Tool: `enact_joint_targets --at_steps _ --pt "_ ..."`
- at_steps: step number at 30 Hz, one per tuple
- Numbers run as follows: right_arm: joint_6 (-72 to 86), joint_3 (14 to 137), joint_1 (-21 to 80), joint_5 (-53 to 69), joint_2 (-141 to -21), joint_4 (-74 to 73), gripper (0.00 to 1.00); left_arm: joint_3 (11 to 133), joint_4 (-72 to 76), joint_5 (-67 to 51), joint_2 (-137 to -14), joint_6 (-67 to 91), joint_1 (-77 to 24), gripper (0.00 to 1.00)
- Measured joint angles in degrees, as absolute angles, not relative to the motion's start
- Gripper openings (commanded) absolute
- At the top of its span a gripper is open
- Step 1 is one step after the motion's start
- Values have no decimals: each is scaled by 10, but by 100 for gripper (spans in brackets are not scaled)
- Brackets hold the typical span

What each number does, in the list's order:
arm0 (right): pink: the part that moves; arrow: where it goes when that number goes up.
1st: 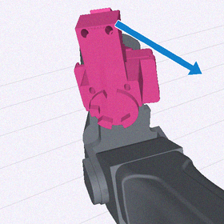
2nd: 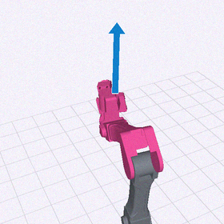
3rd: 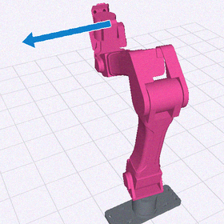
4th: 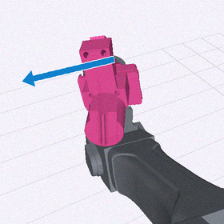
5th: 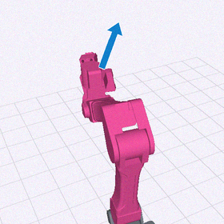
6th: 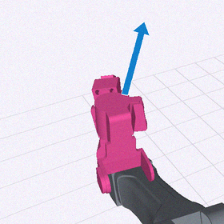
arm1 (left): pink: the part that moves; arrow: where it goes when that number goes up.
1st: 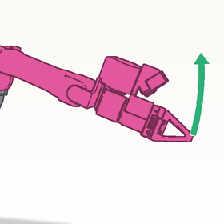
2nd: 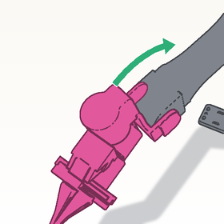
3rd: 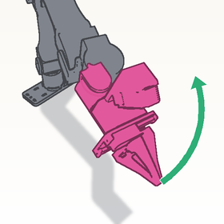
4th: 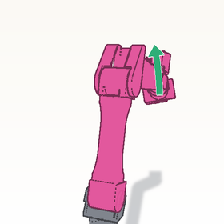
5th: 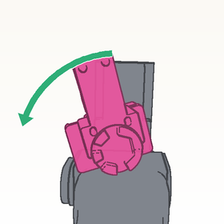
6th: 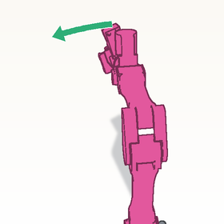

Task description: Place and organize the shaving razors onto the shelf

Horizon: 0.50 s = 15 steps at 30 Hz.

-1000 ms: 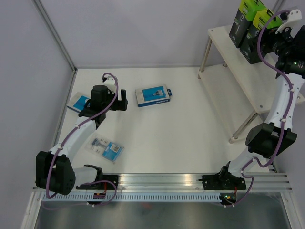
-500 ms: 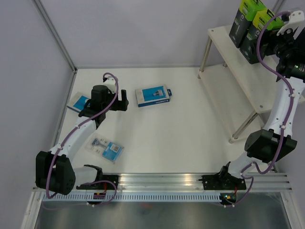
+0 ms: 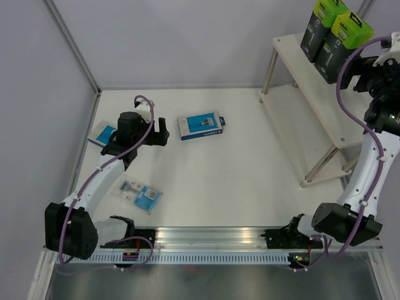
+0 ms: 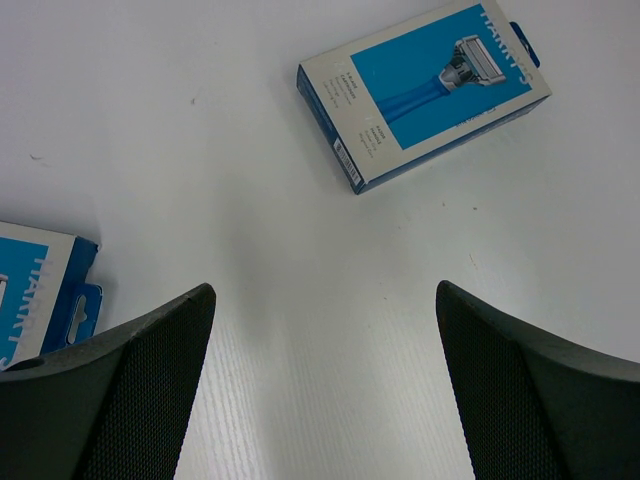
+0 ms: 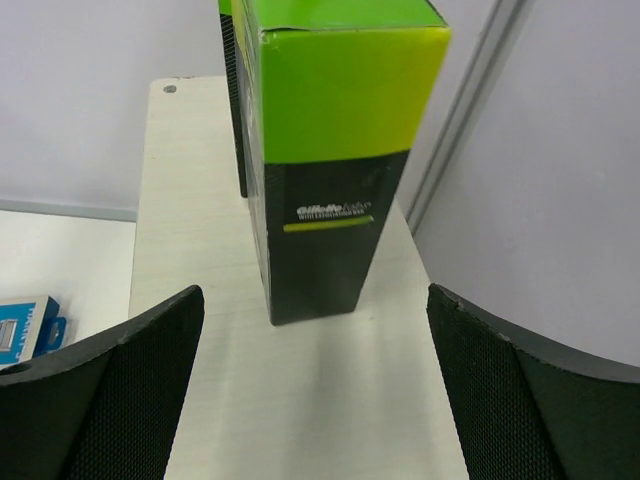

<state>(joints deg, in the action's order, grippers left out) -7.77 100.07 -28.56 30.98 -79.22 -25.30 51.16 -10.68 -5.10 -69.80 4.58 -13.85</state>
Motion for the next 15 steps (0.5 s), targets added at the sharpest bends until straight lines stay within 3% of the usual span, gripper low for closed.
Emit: enact_joint_targets --at_steps 10,15 --pt "1 891 -284 381 -642 -168 98 512 -108 -64 -679 47 -138 95" --pt "29 809 -207 415 -593 -130 97 512 -108 -70 -669 61 -138 95"
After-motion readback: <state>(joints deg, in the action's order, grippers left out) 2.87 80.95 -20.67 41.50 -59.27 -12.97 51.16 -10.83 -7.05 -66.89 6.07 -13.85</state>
